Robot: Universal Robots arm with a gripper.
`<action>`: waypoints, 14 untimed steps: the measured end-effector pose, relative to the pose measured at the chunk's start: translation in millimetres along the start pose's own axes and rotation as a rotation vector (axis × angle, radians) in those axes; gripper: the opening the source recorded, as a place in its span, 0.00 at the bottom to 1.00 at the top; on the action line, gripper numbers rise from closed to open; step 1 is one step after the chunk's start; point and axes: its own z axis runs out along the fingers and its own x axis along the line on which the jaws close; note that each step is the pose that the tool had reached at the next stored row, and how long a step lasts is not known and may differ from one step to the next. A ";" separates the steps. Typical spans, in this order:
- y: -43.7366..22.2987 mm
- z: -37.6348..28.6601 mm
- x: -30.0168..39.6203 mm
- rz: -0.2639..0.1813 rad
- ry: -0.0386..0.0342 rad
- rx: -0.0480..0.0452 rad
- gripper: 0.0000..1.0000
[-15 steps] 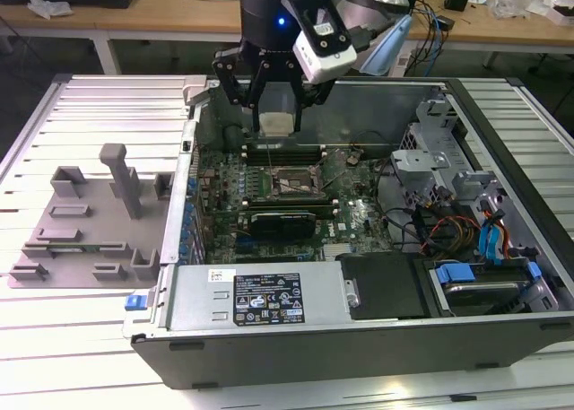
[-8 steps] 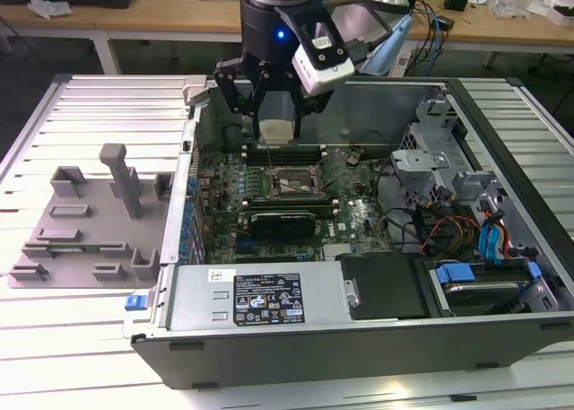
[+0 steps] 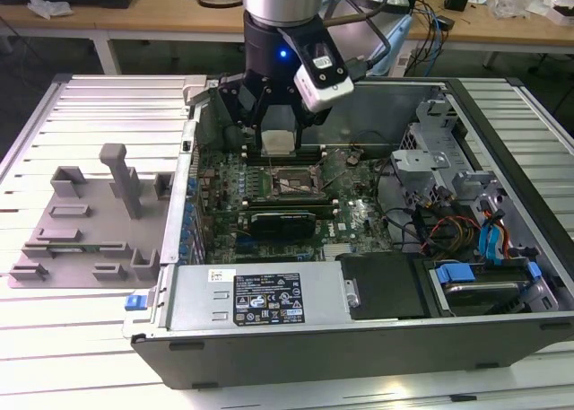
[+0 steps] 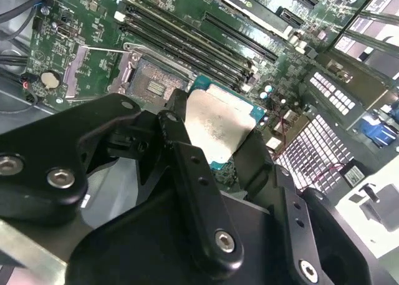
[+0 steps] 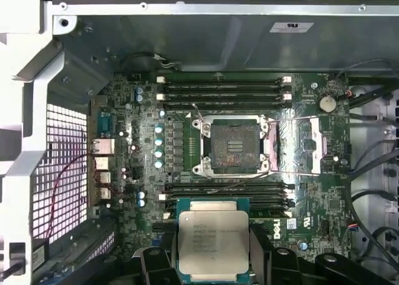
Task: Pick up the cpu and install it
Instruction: 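Pick up the cpu and move it towards the insertion slot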
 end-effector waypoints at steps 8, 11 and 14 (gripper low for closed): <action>-0.2 10.1 -12.8 0.000 -0.0003 0.0035 0.55; 0.0 15.1 -16.6 0.000 -0.0001 0.0057 0.55; 3.2 21.7 -21.3 0.000 -0.0002 0.0070 0.55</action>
